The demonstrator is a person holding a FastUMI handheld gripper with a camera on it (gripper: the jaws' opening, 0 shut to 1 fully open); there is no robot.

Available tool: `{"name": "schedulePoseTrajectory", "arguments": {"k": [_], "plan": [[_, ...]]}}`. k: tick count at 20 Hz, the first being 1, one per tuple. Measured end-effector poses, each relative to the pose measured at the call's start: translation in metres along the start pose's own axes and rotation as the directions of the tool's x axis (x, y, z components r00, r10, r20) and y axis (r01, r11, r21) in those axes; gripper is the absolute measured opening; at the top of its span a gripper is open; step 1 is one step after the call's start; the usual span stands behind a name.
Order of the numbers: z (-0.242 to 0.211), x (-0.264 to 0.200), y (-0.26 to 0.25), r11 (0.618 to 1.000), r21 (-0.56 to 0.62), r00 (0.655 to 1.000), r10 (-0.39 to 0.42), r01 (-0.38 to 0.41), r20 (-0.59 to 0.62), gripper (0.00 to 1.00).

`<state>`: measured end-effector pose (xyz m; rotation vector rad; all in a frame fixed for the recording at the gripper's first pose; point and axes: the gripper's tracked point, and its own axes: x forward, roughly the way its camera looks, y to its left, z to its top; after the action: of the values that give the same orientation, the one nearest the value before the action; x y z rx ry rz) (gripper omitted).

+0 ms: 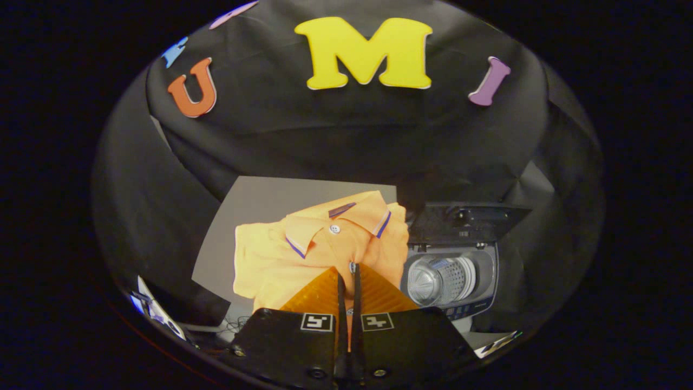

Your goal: Put the clothes into the washing machine and then close the washing machine lid.

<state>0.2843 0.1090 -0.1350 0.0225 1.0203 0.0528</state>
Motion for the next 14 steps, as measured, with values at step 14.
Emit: {"name": "schedulePoseTrajectory", "arguments": {"k": [14], "plan": [[-0.019,-0.022,-0.158,0.987,0.141,0.993,-0.094,0.082,0.079,0.06]]}}
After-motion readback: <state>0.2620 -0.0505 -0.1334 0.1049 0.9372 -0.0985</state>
